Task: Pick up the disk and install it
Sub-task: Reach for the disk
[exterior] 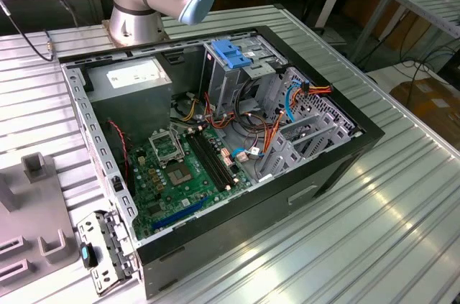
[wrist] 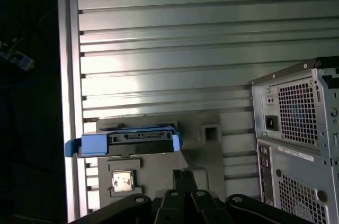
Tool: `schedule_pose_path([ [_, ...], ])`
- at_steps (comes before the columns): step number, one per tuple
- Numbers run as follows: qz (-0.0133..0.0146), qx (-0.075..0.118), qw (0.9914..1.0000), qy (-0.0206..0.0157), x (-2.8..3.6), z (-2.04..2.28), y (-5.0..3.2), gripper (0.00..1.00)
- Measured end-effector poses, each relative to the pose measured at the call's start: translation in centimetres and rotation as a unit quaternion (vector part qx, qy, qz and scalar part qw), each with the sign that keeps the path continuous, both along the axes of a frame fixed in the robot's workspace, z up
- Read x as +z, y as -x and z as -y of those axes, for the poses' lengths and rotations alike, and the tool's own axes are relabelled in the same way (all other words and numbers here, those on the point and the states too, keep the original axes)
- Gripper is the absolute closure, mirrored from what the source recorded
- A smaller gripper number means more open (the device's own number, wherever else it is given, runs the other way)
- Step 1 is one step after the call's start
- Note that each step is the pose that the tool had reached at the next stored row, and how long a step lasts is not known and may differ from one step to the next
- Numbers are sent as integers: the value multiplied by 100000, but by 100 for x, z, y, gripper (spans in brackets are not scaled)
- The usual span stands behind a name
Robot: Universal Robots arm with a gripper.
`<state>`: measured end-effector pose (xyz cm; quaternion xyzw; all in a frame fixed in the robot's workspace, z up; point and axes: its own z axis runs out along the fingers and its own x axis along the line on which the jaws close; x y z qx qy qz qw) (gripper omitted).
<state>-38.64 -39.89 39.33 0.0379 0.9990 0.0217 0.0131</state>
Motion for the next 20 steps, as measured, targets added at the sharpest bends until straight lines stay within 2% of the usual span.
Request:
schedule_pose_path([
  [20, -1, -4, 100000, 1, 0, 0, 77, 89],
])
